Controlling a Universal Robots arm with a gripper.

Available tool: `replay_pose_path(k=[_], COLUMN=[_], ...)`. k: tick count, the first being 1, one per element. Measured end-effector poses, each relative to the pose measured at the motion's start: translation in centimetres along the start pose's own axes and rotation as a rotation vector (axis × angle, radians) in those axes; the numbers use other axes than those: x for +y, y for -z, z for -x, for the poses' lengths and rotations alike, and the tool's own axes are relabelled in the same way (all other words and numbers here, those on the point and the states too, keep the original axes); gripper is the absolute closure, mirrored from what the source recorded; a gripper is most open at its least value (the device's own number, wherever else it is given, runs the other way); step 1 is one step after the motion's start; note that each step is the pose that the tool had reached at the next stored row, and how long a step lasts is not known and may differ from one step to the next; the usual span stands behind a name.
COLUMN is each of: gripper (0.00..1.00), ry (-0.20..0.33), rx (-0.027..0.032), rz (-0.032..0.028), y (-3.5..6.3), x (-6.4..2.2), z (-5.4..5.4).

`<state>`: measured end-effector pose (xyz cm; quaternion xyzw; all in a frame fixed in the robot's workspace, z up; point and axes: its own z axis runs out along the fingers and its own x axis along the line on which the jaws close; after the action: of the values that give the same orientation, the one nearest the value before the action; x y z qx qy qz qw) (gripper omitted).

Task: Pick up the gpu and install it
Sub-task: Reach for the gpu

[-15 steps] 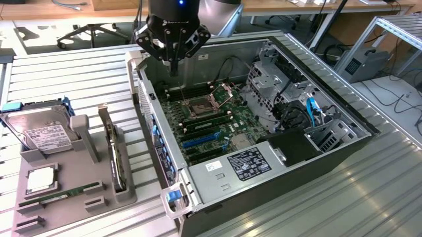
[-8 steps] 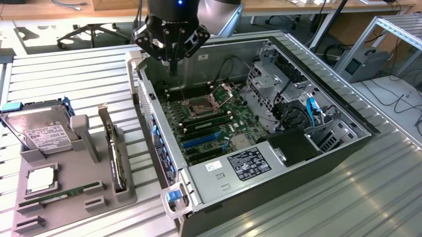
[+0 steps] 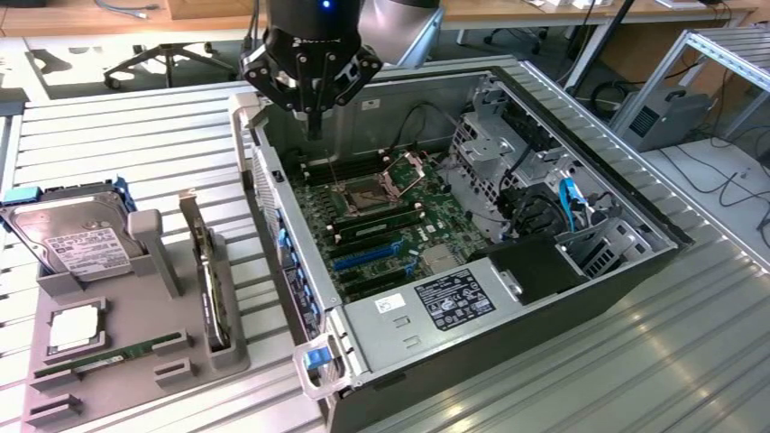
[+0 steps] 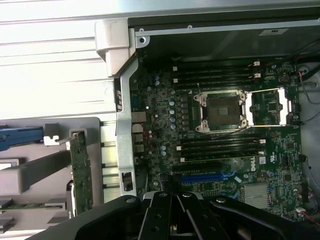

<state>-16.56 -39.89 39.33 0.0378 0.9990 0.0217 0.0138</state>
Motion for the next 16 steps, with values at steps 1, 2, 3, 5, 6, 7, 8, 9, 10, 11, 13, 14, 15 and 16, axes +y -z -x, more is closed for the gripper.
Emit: replay_pose_path(k=[1, 2, 3, 5, 6, 7, 8, 9, 10, 11, 13, 14, 15, 16], gripper=[0.89, 0.89, 0.89, 0.89, 0.89, 0.89, 0.89, 0.89, 0.89, 0.89, 0.89, 0.89, 0.89, 0.89], ry=[0.0, 0.0, 0.0, 0.0, 0.0, 0.0, 0.0, 0.0, 0.0, 0.0, 0.0, 0.0, 0.0, 0.0], rx=[0.0, 0.0, 0.0, 0.0, 0.0, 0.0, 0.0, 0.0, 0.0, 0.0, 0.0, 0.0, 0.0, 0.0], rz=[0.0, -0.0001, 0.0, 0.0, 0.0, 0.0, 0.0, 0.0, 0.0, 0.0, 0.0, 0.0, 0.0, 0.0], y=[0.0, 0.0, 0.0, 0.0, 0.0, 0.01, 0.0, 0.01, 0.01, 0.01, 0.01, 0.01, 0.01, 0.01], x=[0.0, 0.0, 0.0, -0.01, -0.01, -0.01, -0.01, -0.01, -0.01, -0.02, -0.02, -0.02, -0.02, -0.02], z=[-0.02, -0.04, -0.05, -0.1, -0.12, -0.14, -0.16, -0.17, -0.19, -0.21, -0.24, -0.27, -0.29, -0.31])
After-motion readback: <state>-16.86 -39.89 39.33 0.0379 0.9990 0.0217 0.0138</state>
